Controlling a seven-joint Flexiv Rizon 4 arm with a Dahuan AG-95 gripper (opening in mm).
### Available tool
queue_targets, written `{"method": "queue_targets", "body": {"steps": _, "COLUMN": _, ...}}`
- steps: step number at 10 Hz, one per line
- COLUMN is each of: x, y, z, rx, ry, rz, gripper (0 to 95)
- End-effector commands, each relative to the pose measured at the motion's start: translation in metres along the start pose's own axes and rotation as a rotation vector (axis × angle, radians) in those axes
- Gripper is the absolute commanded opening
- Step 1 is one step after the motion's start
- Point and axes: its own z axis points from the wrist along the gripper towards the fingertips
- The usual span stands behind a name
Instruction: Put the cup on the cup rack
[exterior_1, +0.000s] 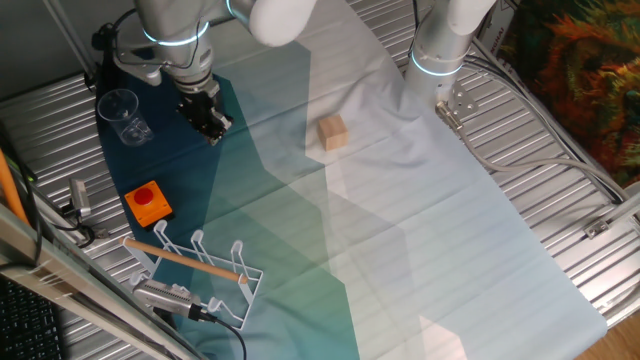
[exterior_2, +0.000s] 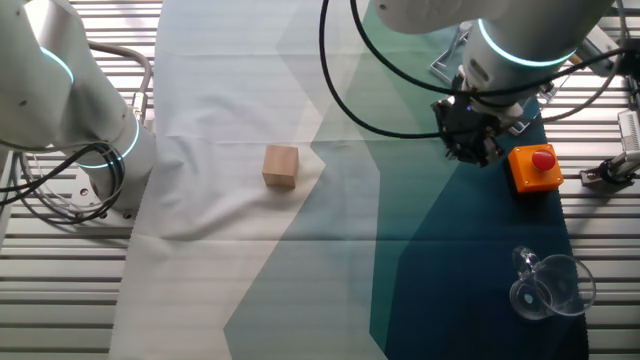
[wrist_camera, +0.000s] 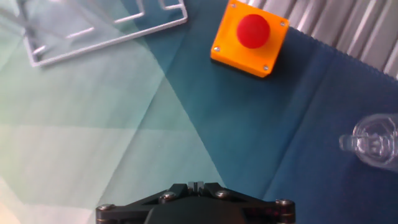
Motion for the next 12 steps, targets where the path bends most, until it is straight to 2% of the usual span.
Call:
{"method": "queue_targets", "body": {"steps": 1, "x": 0.0002, "y": 0.0006, "z": -0.0006, "rx": 0.022, "ry": -0.052, "rz": -0.013, "gripper": 0.0}}
{"method": "queue_targets", "body": {"steps": 3, "x": 0.0002, "y": 0.0006, "z": -0.0006, "rx": 0.047, "ry": -0.065, "rz": -0.036, "gripper": 0.0}}
{"method": "queue_targets", "body": {"steps": 4, "x": 0.0002, "y": 0.0006, "z": -0.0006, "rx": 0.038, "ry": -0.065, "rz": -0.053, "gripper": 0.0}}
{"method": "queue_targets", "body": {"steps": 5, "x": 0.0002, "y": 0.0006, "z": -0.0006, "rx": 0.029, "ry": -0.041, "rz": -0.038, "gripper": 0.0}}
{"method": "queue_targets", "body": {"steps": 6, "x": 0.0002, "y": 0.0006, "z": -0.0006, "rx": 0.027, "ry": -0.03, "rz": -0.041, "gripper": 0.0}}
{"method": "queue_targets", "body": {"steps": 7, "x": 0.0002, "y": 0.0006, "z": -0.0006, "rx": 0.034, "ry": -0.017, "rz": -0.049, "gripper": 0.0}}
{"method": "queue_targets", "body": {"steps": 10, "x": 0.0002, "y": 0.0006, "z": -0.0006, "rx": 0.019, "ry": -0.039, "rz": -0.064, "gripper": 0.0}}
{"method": "queue_targets", "body": {"steps": 12, "x": 0.0002, "y": 0.0006, "z": -0.0006, "rx": 0.017, "ry": -0.039, "rz": -0.082, "gripper": 0.0}}
